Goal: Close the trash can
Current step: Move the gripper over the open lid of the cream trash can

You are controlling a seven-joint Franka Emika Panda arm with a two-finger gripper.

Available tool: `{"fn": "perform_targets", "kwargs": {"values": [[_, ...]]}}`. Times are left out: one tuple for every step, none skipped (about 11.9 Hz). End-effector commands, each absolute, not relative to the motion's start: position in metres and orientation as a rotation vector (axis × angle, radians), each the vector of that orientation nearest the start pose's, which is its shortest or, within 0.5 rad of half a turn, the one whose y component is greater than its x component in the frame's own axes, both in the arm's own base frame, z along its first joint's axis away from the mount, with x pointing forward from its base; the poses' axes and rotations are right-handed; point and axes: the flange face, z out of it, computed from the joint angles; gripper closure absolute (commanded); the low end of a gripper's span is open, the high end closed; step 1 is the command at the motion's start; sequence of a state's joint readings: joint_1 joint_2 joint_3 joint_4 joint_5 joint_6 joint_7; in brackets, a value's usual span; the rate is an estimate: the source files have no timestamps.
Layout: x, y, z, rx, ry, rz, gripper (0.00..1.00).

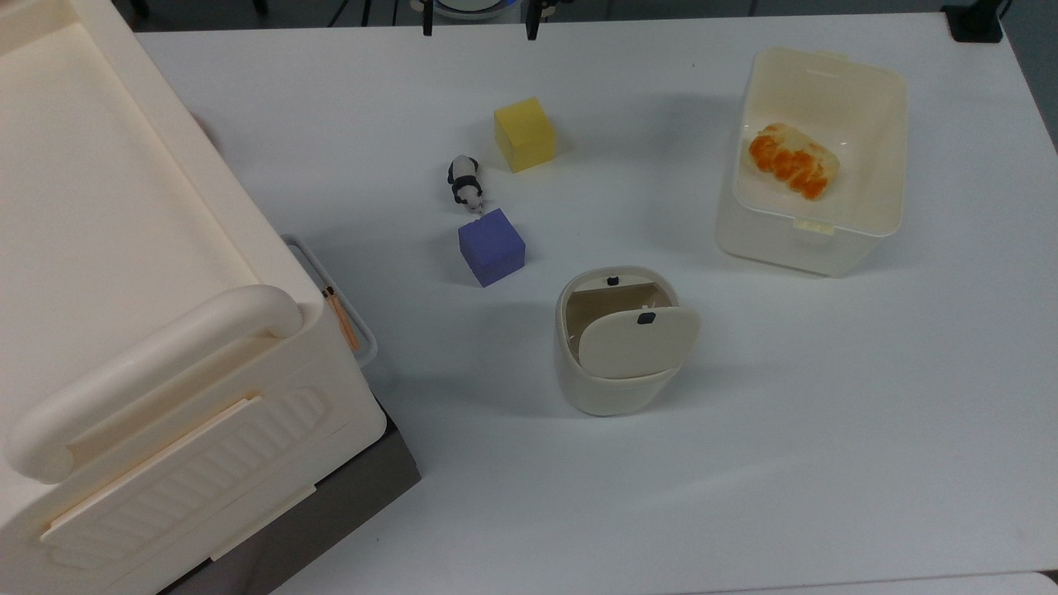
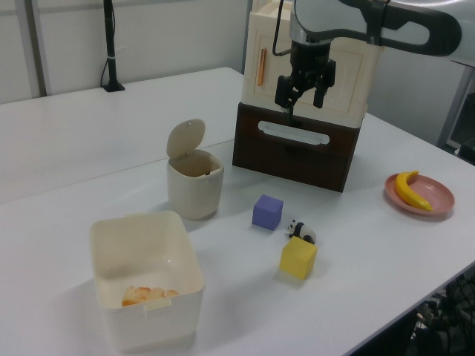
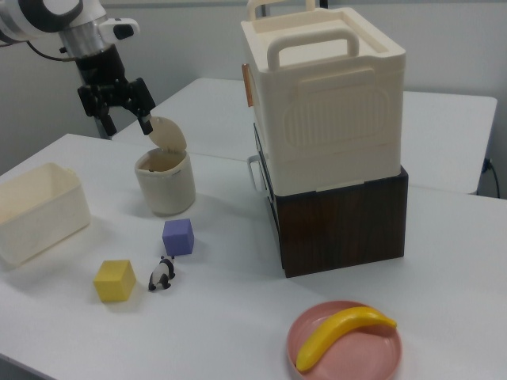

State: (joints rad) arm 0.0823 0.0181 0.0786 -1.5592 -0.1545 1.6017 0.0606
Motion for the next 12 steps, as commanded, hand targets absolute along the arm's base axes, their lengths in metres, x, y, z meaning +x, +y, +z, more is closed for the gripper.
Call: {"fn": "perform_targets", "kwargs": {"values": [[0.564, 0.074, 0.620, -3.270, -0.205, -0.110, 0.00], [0.571, 0.077, 0.618, -3.263, -0.216, -0.162, 0.00], [0.577, 0.080, 0.611, -3.264, -0.238, -0.171, 0.00], [0.581, 0.081, 0.610, -3.256, -0.290, -0.192, 0.00], [0.582, 0.082, 0.610, -3.252, -0.298, -0.201, 0.00], [0.582, 0.084, 0.609, -3.251, -0.306, -0.199, 0.00], [0.582, 0.085, 0.609, -3.250, -0.313, -0.199, 0.00], [0.581, 0.087, 0.608, -3.241, -0.353, -0.188, 0.29], [0.579, 0.088, 0.610, -3.235, -0.386, -0.185, 0.53], [0.578, 0.087, 0.613, -3.231, -0.411, -0.181, 0.92], [0.577, 0.086, 0.616, -3.216, -0.401, -0.178, 1.00], [0.577, 0.084, 0.619, -3.192, -0.391, -0.186, 1.00]]}}
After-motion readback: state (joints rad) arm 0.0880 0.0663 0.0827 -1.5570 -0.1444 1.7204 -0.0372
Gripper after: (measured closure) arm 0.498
